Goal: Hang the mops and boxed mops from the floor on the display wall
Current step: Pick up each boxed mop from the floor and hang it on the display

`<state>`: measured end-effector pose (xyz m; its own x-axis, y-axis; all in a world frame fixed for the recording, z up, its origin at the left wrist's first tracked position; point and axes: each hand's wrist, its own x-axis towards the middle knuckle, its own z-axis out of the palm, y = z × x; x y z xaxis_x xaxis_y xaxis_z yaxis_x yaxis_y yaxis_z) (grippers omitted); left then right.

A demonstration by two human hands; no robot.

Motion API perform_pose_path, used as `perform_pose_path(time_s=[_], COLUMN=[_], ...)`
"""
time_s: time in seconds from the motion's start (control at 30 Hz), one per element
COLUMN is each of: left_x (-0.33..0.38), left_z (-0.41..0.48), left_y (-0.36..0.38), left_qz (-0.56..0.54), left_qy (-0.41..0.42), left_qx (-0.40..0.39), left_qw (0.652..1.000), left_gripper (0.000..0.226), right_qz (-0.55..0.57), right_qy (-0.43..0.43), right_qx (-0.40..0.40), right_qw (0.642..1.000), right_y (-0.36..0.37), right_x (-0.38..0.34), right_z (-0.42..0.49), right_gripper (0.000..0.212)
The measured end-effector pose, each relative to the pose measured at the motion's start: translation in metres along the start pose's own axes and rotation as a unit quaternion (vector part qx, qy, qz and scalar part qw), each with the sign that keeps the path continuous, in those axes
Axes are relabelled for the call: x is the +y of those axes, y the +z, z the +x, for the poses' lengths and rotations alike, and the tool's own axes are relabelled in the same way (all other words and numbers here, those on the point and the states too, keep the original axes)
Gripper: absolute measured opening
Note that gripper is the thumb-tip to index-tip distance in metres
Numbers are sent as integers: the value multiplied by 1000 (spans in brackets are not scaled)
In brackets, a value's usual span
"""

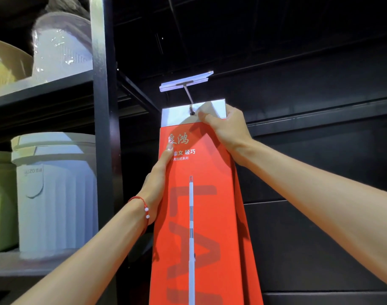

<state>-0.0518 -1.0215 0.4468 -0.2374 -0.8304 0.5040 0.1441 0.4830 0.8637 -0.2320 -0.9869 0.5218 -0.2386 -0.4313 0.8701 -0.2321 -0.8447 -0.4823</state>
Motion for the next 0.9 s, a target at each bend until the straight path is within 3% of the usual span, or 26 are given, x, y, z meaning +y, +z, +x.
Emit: perform_pose_path(time_s=[0.2, 0.3, 0.43, 0.5, 0.6, 0.7, 0.77, 0.9], left_x=[-12, -11, -13, -24, -46, -60, -66, -92], left_z=[-8, -21, -29, -32, -44, -50, -54, -65], left_y=[3, 12, 26, 26, 33, 39, 41, 39], left_qz=[37, 89, 121, 148, 199, 203, 162, 161], left_qy=[-33, 9, 62, 90, 81, 136, 144, 184], left_qx=[117, 197, 234, 235, 210, 241, 219, 205], left_qw=[992, 976, 963, 956, 954, 939, 951, 948], left_gripper=[104, 96, 82, 74, 39, 46, 50, 55], right_qz=[-67, -61, -52, -55, -58, -56, -49, -40], right_qy=[4, 10, 49, 71, 82, 102, 117, 133], right_qx=[17, 6, -7, -10, -3, 4, 4, -19], right_qw=[998, 998, 997, 996, 995, 993, 992, 990], right_y=[-1, -4, -13, -17, -20, -21, -21, -26], right_x=[20, 28, 40, 44, 47, 50, 55, 72], right_z=[-24, -48, -86, -102, -116, -126, -133, -160], right_gripper=[49, 61, 51, 42, 44, 66, 78, 87])
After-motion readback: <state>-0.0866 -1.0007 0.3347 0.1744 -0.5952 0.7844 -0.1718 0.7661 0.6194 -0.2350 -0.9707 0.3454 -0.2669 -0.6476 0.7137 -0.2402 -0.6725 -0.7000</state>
